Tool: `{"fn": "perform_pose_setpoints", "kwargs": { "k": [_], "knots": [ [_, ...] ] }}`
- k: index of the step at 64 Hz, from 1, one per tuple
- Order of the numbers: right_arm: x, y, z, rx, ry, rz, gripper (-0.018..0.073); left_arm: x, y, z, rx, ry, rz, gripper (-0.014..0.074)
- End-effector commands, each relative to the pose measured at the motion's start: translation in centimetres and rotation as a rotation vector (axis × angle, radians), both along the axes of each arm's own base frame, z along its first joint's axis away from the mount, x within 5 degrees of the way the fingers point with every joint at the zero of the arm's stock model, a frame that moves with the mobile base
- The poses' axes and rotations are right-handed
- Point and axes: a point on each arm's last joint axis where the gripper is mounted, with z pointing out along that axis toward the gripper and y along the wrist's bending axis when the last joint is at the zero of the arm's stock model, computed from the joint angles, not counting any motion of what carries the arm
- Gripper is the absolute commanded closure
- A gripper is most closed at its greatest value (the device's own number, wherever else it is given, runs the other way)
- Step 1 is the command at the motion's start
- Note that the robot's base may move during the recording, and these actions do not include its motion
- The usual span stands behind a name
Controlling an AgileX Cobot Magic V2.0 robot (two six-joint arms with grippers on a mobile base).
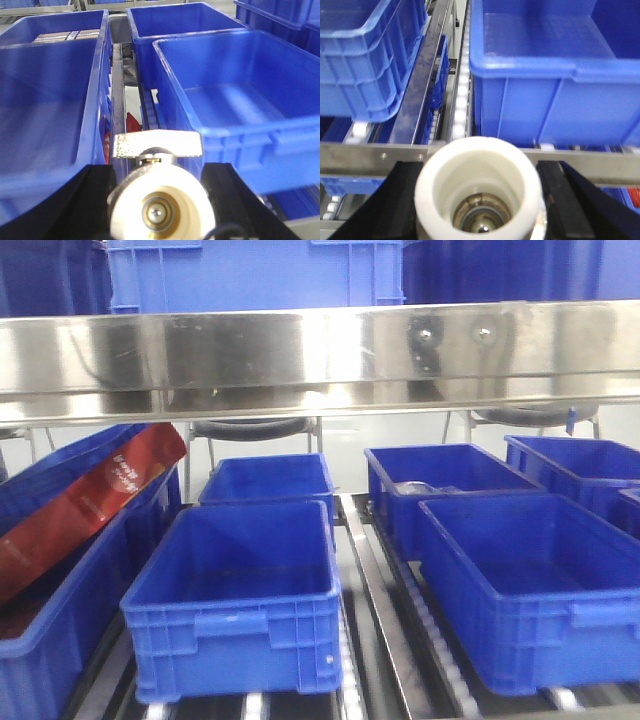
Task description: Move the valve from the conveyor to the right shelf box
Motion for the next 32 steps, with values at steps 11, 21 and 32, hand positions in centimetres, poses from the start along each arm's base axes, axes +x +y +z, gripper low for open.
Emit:
{"fn": "perform_pose_setpoints", "kwargs": {
  "k": [11,21,32],
  "knots": [
    [-0.42,-0.04,1.39,0.002,-0.099,0.0,0.0712,-0.47,-0.13,1.18,-0.005,-0.083,0.0,0.0708],
    [-0.42,-0.04,1.39,0.002,-0.099,0.0,0.0712,-0.47,-0.13,1.18,-0.005,-0.083,0.0,0.0708],
    [-0.42,-0.04,1.39,0.002,-0.099,0.0,0.0712,-0.47,-0.13,1.18,-0.005,-0.083,0.0,0.0708]
  ]
}}
